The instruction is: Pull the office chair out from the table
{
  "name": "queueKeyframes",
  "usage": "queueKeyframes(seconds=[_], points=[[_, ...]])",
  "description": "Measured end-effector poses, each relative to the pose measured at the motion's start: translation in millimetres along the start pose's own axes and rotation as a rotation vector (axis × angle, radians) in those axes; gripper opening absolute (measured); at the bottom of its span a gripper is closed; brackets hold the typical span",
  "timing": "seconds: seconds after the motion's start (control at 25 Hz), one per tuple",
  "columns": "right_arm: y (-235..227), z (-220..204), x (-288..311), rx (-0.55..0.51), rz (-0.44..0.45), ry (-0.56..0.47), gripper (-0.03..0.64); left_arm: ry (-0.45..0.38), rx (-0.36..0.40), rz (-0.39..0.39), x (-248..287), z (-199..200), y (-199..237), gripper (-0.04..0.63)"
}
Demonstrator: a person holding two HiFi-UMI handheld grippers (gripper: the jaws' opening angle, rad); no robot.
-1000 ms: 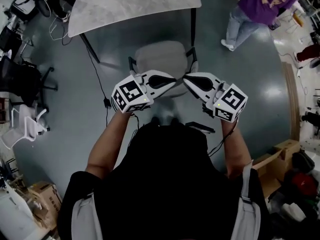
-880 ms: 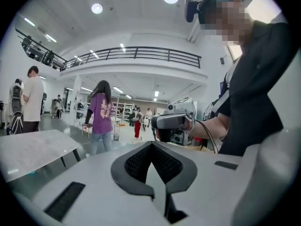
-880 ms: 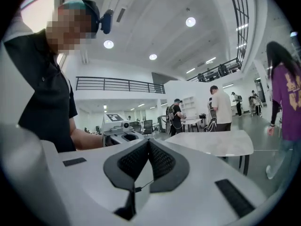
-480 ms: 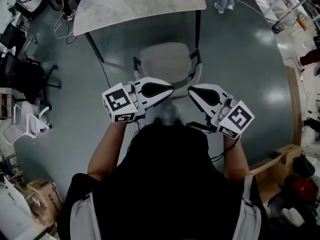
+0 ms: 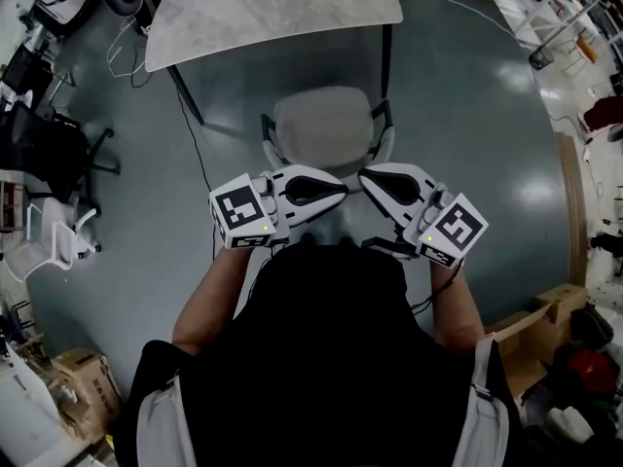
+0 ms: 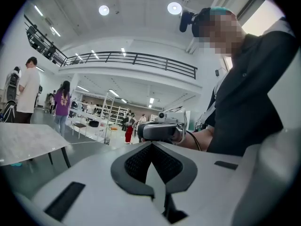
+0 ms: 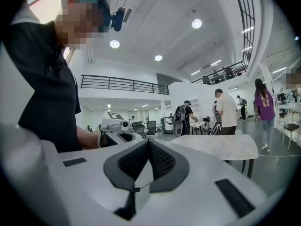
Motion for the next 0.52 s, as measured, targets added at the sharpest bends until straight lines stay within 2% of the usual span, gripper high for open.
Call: queueKeyframes(seconds=[0.12,0.24,0.32,0.4,0.52], points=[[0.4,3.4,1.5,-0.008,0.001,-0.009,0.018,0.0,0.01,-0.023,2.9,2.2,-4.6,0.011],[3.0,8.0,-0.3,-0.016,0.004,-0.022,0.018,-0.023,-0.014,-0.093,7.2,5.1,-16.9,0.012],[4.2,11.8,-3.5,-0.027,-0.002,-0.032,0.018,-0.008,0.012,-0.141,10.2,2.2,-25.0,0.012],[5.1,14.6,-6.9,-0.031,-0.006,-0.04,0.018,0.007,0.041,-0.157,12.7,-0.5,-28.8,0.012],[8.3,16.2,-14.0,-0.024,0.003,-0.049,0.018,-0.006,0.038,-0.155,17.6,-1.2,-31.1,0.012]])
Point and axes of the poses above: the fingertips, and each gripper's own axes: x forward along the fingers, y to its left, z out of its top, the point moved 1 cm from there along -x, backward along the fingers, and after that the axes turned 10 degrees about -y, right-handed, at the moved point
